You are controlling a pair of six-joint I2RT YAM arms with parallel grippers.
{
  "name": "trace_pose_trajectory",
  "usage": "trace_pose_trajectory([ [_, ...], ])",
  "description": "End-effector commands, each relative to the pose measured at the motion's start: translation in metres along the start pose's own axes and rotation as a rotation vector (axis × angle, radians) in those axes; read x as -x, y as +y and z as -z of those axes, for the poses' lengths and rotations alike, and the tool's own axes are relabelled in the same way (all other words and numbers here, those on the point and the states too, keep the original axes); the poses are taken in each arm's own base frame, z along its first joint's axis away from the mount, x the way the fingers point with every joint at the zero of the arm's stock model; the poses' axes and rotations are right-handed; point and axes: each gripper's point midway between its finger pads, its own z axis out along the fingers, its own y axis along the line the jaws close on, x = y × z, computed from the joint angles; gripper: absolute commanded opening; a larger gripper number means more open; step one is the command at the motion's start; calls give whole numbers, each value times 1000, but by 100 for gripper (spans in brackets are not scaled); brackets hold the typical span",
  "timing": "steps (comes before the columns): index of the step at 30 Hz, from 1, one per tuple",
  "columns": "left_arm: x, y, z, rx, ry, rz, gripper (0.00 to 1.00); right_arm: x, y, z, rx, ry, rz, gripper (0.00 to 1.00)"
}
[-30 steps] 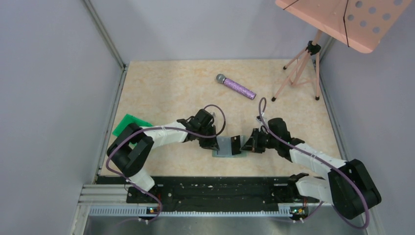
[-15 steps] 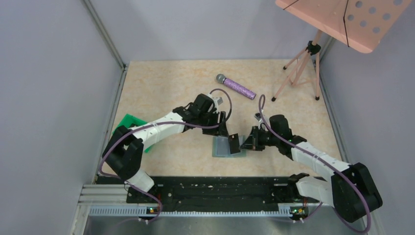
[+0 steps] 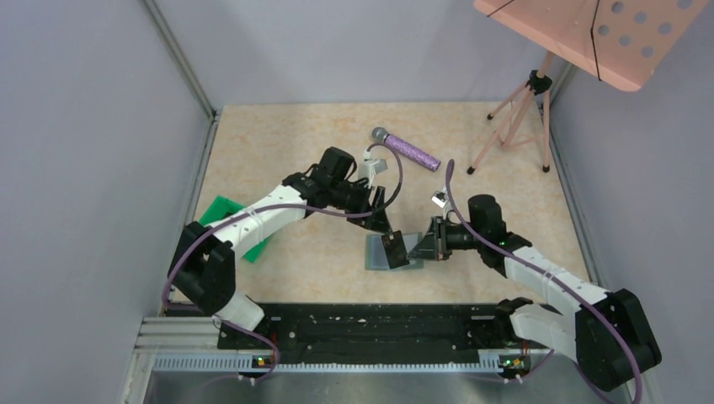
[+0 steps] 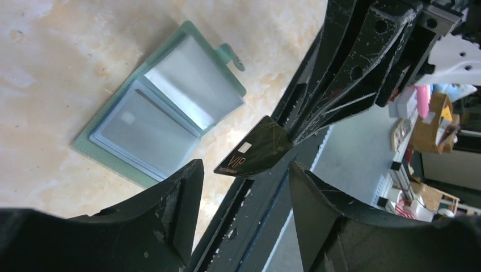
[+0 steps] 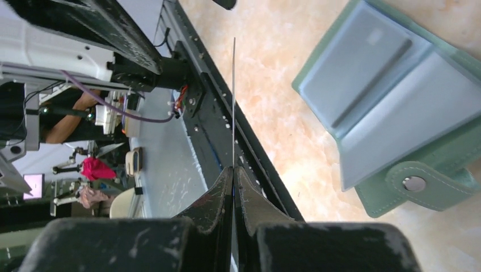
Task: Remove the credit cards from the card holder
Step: Remove the credit card from the card holder.
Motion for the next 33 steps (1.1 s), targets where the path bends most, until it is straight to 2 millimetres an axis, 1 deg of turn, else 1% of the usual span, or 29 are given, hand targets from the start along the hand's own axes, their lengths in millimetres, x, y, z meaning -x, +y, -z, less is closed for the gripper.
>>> trace_pose_trajectory([
  [1, 1, -22, 8, -116, 38, -75, 62, 18, 30, 6, 120, -43, 123, 0],
  [3, -3, -27, 6, -165, 63, -61, 62, 16, 34, 7, 144, -40, 121, 0],
  [7, -8, -25, -2, -200, 88, -34, 62, 13, 38, 8, 168, -44, 115, 0],
  [11, -8, -31, -3, -245, 77, -17, 57, 13, 41, 8, 184, -32, 108, 0],
  [13, -7, -29, -4, -237, 72, -8, 50, 13, 40, 7, 182, -33, 107, 0],
  [14, -6, -29, -5, -235, 71, 0, 45, 13, 39, 7, 181, -30, 103, 0],
  [17, -5, -29, -6, -239, 65, 16, 23, 11, 37, 6, 182, -16, 88, 0],
  [19, -5, -29, -7, -236, 61, 28, 10, 11, 36, 5, 181, -12, 84, 0],
  [21, -4, -26, -8, -228, 62, 43, 0, 11, 36, 5, 180, -10, 81, 0],
  [24, -2, -26, -5, -213, 55, 66, 0, 16, 37, 5, 158, -19, 87, 0],
  [25, 1, -24, -2, -196, 46, 75, 0, 21, 36, 6, 133, -36, 88, 5],
  [26, 3, -22, 1, -179, 34, 85, 0, 27, 36, 6, 108, -57, 81, 12],
  [27, 6, -19, 5, -154, 16, 101, 0, 32, 40, 8, 102, -79, 73, 20],
  [31, 22, 0, 26, -55, -88, 175, 0, 57, 69, 20, 138, -196, 57, 52],
  [33, 33, 15, 42, 11, -162, 231, 0, 68, 78, 27, 127, -260, 63, 66],
])
